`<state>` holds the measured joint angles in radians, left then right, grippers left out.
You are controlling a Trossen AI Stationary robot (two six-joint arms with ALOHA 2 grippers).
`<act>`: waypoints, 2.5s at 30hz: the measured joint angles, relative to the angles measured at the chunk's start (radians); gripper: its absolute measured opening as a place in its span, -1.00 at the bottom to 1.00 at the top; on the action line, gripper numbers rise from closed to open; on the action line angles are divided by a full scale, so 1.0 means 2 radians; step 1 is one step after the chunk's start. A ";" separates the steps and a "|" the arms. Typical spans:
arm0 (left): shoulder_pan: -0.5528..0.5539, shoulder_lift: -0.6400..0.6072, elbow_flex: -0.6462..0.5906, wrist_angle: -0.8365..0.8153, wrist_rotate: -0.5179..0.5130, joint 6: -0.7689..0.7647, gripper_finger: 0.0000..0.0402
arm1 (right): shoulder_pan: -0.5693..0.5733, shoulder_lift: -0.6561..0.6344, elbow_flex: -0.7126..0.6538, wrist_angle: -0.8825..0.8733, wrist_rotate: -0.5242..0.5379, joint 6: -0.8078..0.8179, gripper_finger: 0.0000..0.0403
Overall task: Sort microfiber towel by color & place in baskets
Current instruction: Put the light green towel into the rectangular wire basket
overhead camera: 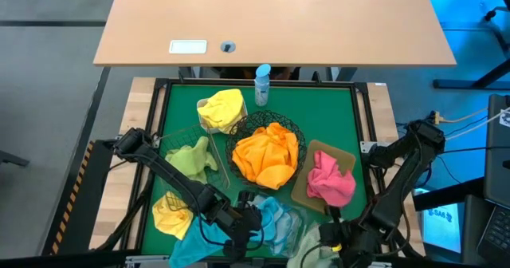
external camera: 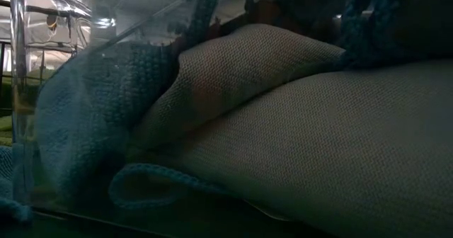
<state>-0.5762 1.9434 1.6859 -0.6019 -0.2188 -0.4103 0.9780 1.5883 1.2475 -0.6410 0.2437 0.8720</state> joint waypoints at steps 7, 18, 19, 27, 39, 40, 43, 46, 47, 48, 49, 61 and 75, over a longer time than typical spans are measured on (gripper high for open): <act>0.000 0.000 0.000 0.029 0.000 0.024 -0.10 | -0.030 0.000 0.068 -0.007 0.005 -0.116 -0.99; 0.002 0.000 0.000 0.159 -0.045 0.067 -0.10 | -0.085 -0.001 0.145 -0.007 0.009 -0.243 -0.98; 0.004 0.000 0.000 0.168 -0.045 0.067 -0.10 | -0.090 -0.001 0.146 -0.007 0.009 -0.246 -0.98; 0.025 0.000 0.000 0.213 -0.044 0.067 -0.10 | -0.118 -0.001 0.146 -0.003 0.009 -0.281 -0.98; 0.030 0.000 0.000 0.216 0.019 0.062 -0.10 | -0.122 -0.001 0.146 -0.088 0.003 -0.278 -0.98; 0.029 0.000 0.000 0.216 0.023 0.062 -0.10 | -0.122 -0.001 0.147 -0.097 0.003 -0.275 -0.98; 0.029 0.000 0.000 0.217 0.021 0.061 -0.10 | -0.123 -0.001 0.147 -0.105 0.012 -0.269 -0.98; 0.030 0.000 0.000 0.217 -0.002 0.061 -0.10 | -0.123 -0.001 0.147 -0.085 0.013 -0.269 -0.98; 0.030 0.000 0.000 0.217 -0.010 0.062 -0.10 | -0.123 -0.001 0.147 -0.075 0.013 -0.270 -0.98; 0.030 0.000 0.000 0.217 -0.017 0.062 -0.10 | -0.123 -0.001 0.146 -0.067 0.013 -0.270 -0.98; 0.030 0.000 0.000 0.217 -0.020 0.062 -0.10 | -0.123 -0.001 0.147 -0.061 0.013 -0.270 -0.98; 0.030 0.000 0.000 0.232 -0.039 0.064 -0.10 | -0.123 -0.001 0.146 0.036 0.062 -0.308 -0.98; 0.035 0.000 0.001 0.232 -0.041 0.067 -0.57 | -0.123 -0.001 0.146 0.083 0.054 -0.358 -0.97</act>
<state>-0.5072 1.9442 1.6875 -0.1375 -0.3005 -0.2768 0.7321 1.5867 1.5391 -0.4758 0.3513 0.1569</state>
